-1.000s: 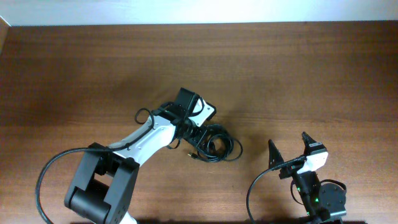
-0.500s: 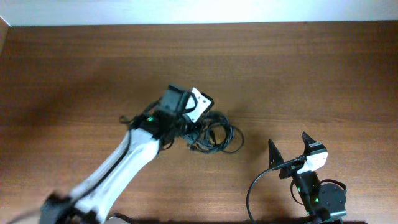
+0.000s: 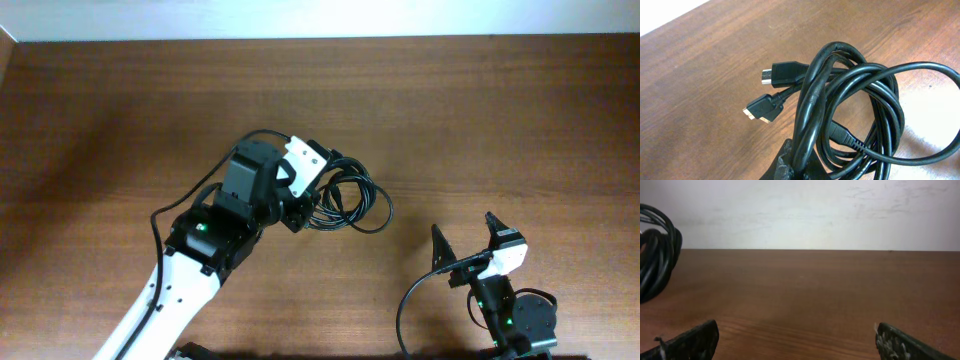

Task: Untangle cables
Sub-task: 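Close the left gripper on the cable loops, then lift the cable bundle upward with the left gripper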

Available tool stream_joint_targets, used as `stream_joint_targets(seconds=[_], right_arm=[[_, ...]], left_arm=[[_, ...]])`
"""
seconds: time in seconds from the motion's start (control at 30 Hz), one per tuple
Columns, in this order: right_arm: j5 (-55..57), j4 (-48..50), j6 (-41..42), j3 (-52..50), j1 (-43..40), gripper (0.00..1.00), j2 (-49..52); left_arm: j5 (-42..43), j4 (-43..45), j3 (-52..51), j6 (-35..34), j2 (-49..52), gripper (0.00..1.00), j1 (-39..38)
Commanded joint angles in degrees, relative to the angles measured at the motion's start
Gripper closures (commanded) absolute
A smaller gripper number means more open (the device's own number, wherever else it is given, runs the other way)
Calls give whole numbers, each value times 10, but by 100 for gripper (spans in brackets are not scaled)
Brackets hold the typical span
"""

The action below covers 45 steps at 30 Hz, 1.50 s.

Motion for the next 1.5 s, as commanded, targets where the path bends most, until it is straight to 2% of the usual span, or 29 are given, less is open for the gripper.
stream_joint_targets(seconds=[0.0,0.43,0.53,0.67,0.73,1.0,1.17,1.47], right_arm=[[1,-3,4,-3,-2,1,-5],[-6,-2,4,-3,-2,1,-5],[-31,7,4,-3,-2,1,-5],[-44,12,54,13,-2,1,-5],[-66,12,54,27,-2,1,-5],[-75,-57,54,97,-2,1,2],[-75,-75,54,115,-2,1,5],[-75,-85,53,134,-2,1,21]], left_arm=[[-8,9,8,5,-13,100,-11],[-11,9,8,0,-13,100,-29],[-46,7,8,-24,-13,100,-29],[-51,7,8,-25,-13,100,-29],[-50,7,8,-25,-13,100,-29],[-42,18,8,-25,-13,100,-29],[-4,38,8,-26,-13,100,-29],[2,83,8,-79,-13,100,-29]])
